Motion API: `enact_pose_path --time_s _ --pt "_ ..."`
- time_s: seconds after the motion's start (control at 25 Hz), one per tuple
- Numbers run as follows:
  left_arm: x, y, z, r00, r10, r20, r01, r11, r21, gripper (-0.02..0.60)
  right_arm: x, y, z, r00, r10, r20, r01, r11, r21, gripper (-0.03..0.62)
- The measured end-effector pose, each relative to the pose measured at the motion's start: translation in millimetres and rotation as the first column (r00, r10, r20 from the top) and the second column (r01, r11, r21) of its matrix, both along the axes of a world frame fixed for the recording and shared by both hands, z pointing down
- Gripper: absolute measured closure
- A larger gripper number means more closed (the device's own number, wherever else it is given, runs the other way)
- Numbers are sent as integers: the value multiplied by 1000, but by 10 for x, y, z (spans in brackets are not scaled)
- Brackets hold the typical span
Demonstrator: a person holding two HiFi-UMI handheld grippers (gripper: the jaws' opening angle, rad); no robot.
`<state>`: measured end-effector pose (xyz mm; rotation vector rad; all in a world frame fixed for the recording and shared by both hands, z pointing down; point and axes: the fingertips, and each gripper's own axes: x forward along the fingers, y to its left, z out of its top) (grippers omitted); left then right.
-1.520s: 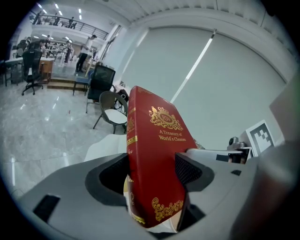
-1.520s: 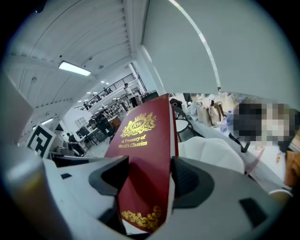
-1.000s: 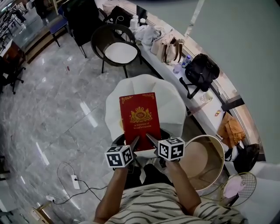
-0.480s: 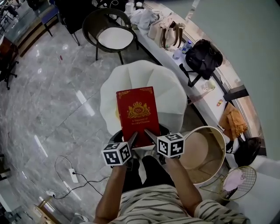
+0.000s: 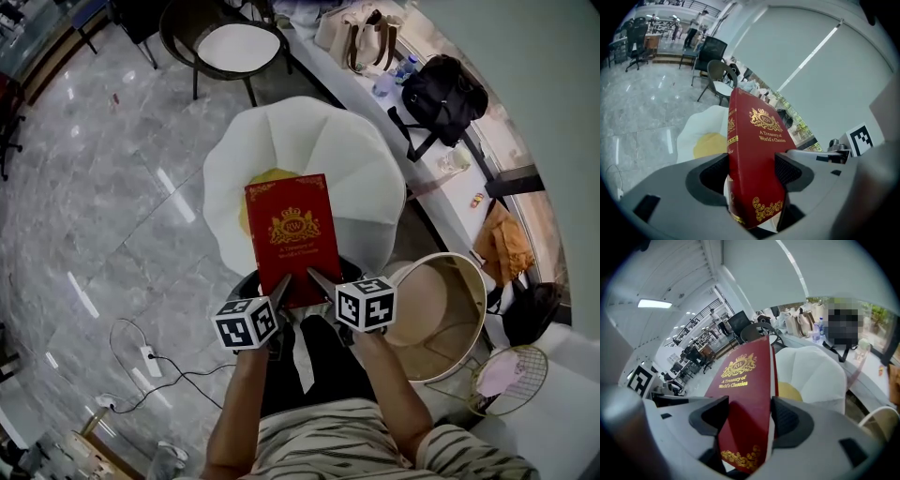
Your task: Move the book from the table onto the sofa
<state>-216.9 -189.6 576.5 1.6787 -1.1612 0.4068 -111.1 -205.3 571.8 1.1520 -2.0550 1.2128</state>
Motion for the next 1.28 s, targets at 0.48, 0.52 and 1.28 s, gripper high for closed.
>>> enact_pose_path --time_s 0.48,0.52,1.28 --pt "-75 22 767 1000 9 -9 -9 997 -77 264 -70 21 763 1000 6 -25 -8 997 -71 295" --pt "-72 15 823 1000 11 -6 -12 997 -81 264 -67 17 824 1000 8 -25 -10 997 -78 295" --pt "-11 76 1828 1000 8 -16 -11 984 -177 267 -13 47 1825 995 -36 -88 20 984 -179 303"
